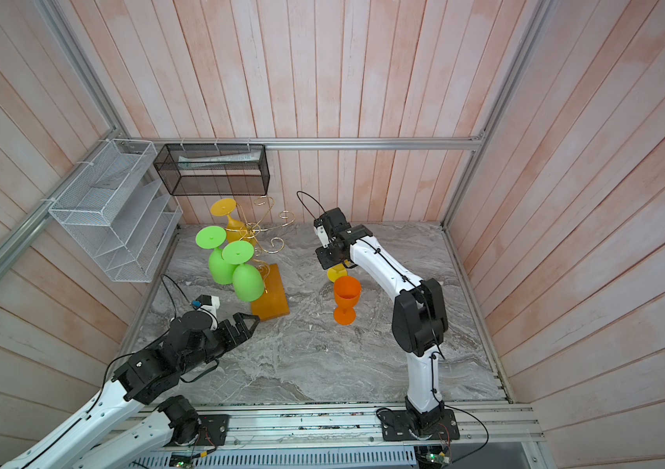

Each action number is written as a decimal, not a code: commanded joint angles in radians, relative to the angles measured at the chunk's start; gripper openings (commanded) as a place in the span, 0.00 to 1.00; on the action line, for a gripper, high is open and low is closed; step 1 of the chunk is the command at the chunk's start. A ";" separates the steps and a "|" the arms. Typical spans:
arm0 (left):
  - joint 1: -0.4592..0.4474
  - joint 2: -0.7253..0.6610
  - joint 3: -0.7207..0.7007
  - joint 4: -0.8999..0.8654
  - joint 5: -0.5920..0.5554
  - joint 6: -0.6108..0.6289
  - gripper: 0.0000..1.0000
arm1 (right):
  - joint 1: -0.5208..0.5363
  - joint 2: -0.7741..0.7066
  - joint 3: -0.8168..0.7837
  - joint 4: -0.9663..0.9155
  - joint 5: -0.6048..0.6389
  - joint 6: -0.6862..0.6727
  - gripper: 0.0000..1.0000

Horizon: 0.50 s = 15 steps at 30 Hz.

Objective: Take the wine glass off the wine glass rack
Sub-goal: Place the wine glass at the top-center of the table.

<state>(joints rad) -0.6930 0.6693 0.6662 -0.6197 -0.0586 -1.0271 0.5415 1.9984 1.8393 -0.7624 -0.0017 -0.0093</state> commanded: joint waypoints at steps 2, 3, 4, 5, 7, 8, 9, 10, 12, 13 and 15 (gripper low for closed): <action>0.004 0.002 0.027 0.014 0.005 0.026 1.00 | -0.003 0.029 0.039 -0.029 -0.026 -0.021 0.08; 0.003 0.000 0.027 0.014 0.005 0.026 1.00 | -0.002 0.030 0.042 -0.029 -0.029 -0.021 0.09; 0.004 0.000 0.029 0.012 0.003 0.027 1.00 | -0.003 0.031 0.044 -0.031 -0.029 -0.021 0.11; 0.004 0.001 0.029 0.013 0.003 0.027 1.00 | -0.002 0.029 0.046 -0.031 -0.032 -0.021 0.12; 0.003 0.000 0.029 0.012 0.003 0.027 1.00 | -0.004 0.028 0.048 -0.027 -0.032 -0.021 0.15; 0.004 0.000 0.029 0.012 0.003 0.027 1.00 | -0.003 0.026 0.049 -0.028 -0.033 -0.020 0.17; 0.003 0.000 0.030 0.012 0.003 0.027 1.00 | -0.003 0.023 0.049 -0.027 -0.032 -0.021 0.20; 0.004 0.000 0.031 0.011 0.003 0.027 1.00 | -0.003 0.021 0.051 -0.026 -0.031 -0.021 0.22; 0.003 -0.004 0.033 0.007 0.000 0.028 1.00 | -0.002 0.011 0.053 -0.023 -0.032 -0.021 0.25; 0.004 -0.006 0.035 0.005 -0.003 0.031 1.00 | -0.002 0.003 0.051 -0.019 -0.032 -0.020 0.26; 0.003 -0.010 0.038 -0.001 -0.007 0.036 1.00 | -0.002 -0.016 0.045 -0.005 -0.035 -0.016 0.30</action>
<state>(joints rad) -0.6930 0.6708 0.6685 -0.6212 -0.0593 -1.0161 0.5415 2.0068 1.8614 -0.7658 -0.0246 -0.0299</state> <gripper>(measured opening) 0.999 0.287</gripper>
